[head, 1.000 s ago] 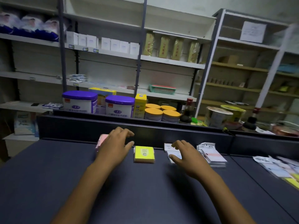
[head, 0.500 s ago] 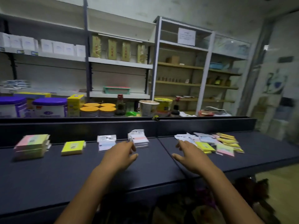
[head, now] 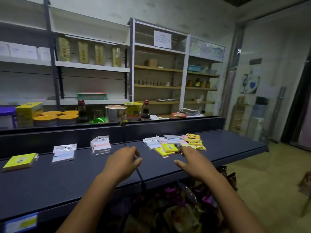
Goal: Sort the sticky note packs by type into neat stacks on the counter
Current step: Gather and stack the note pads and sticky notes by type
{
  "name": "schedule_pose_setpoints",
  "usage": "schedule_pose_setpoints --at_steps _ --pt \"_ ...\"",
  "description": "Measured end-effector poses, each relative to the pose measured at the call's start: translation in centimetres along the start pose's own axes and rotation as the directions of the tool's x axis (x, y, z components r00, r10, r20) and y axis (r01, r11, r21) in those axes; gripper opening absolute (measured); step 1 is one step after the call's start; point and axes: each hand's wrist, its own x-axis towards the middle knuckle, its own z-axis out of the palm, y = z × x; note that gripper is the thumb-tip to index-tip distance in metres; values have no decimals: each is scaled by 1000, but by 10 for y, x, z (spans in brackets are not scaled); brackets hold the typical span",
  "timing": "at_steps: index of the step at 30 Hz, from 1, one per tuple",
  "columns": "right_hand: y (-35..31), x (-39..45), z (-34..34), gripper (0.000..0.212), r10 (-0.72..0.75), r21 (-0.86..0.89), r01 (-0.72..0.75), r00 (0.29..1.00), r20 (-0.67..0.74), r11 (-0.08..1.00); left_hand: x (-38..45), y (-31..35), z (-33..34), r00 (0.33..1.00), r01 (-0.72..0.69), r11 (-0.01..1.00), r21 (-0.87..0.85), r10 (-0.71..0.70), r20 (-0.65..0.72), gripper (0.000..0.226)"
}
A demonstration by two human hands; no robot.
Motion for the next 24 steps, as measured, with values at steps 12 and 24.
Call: schedule_pose_setpoints --at_steps 12,24 --pt "68 67 20 44 0 2 0 1000 10 1000 90 19 57 999 55 996 -70 -54 6 22" --pt "115 185 48 42 -58 27 58 998 20 998 201 4 105 993 119 989 -82 -121 -14 24"
